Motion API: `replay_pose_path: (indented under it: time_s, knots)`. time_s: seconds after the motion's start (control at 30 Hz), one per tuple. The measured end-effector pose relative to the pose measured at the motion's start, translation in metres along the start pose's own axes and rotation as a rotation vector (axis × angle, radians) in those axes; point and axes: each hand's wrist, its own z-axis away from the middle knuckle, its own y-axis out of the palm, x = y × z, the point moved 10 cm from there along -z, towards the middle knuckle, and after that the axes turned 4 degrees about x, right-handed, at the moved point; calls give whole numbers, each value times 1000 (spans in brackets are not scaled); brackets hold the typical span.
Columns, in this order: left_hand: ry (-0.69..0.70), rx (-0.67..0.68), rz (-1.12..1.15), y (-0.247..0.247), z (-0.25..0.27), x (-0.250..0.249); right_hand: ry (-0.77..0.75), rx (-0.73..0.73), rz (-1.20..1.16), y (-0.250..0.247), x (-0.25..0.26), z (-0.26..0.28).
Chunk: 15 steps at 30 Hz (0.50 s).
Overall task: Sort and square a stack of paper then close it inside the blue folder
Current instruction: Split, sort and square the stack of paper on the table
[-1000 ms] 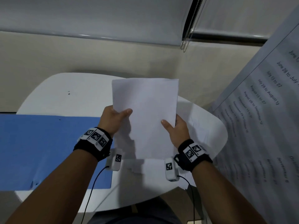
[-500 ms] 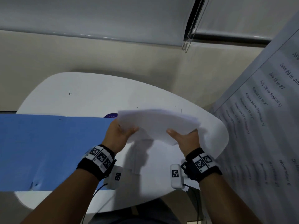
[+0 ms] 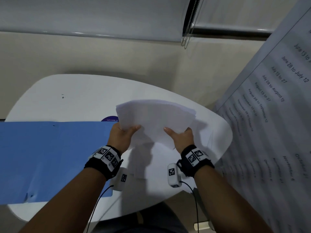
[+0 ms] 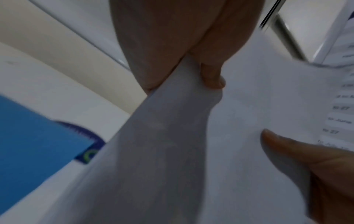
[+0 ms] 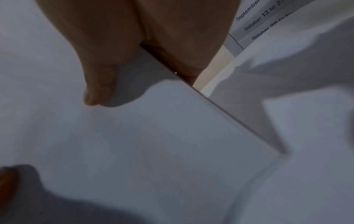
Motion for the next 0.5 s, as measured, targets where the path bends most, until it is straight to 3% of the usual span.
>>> replay_pose_path:
  time_s: [0.13,0.27,0.5]
  knots:
    - [53,-5,-33,-18,-11,-22,-51,106,70,11,18,-5]
    - [-48,46,86,-38,-13,-9,-45,267,143,26,10,-4]
    - [-227,222,189,-23,25,30,23,257,75,36,-21,8]
